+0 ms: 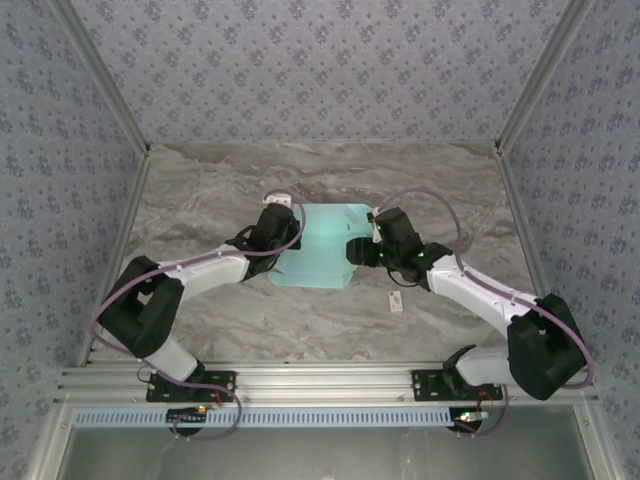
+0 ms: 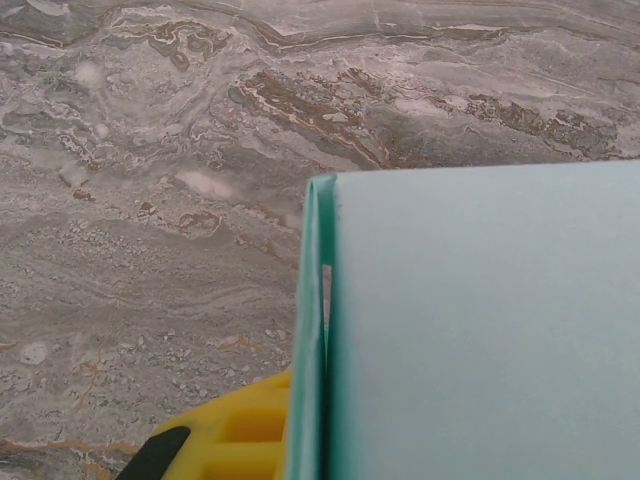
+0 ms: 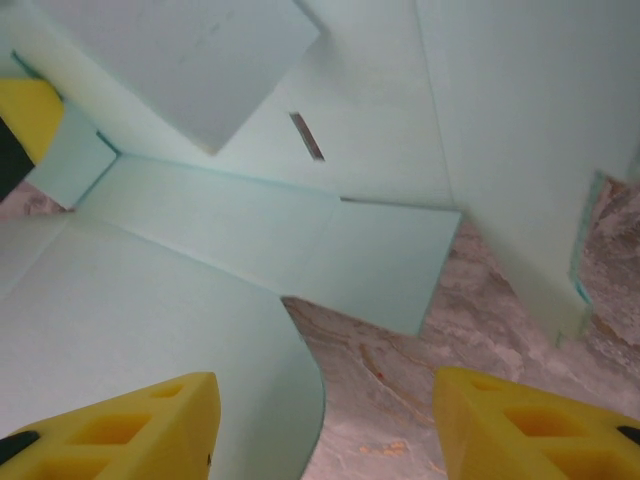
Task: Fold the paper box
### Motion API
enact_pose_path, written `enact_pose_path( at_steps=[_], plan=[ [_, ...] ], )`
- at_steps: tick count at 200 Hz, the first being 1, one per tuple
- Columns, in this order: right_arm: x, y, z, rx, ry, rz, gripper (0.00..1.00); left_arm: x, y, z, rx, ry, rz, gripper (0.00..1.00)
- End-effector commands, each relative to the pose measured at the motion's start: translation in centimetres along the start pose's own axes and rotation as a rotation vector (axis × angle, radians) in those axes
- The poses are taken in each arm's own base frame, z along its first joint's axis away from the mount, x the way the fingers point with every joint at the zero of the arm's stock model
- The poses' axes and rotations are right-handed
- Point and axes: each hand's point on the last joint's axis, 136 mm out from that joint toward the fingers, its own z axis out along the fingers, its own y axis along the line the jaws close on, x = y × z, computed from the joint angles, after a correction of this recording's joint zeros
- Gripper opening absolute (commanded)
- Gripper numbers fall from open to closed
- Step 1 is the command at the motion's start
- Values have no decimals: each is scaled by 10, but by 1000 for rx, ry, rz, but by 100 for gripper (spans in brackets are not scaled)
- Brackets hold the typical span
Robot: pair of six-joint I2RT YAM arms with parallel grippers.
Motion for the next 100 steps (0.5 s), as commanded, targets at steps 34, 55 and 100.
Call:
enact_pose_path(
  at_steps=[34, 55, 100],
  plan=[
    [-17, 7, 12, -41, -69, 65, 59, -24, -6, -12, 27, -74, -17, 0],
    [-16, 5, 14, -33, -69, 65, 58, -24, -6, -13, 27, -77, -20, 0],
    [-21, 15, 14, -92, -109, 32, 58, -20, -6, -11, 32, -68, -24, 0]
  ],
)
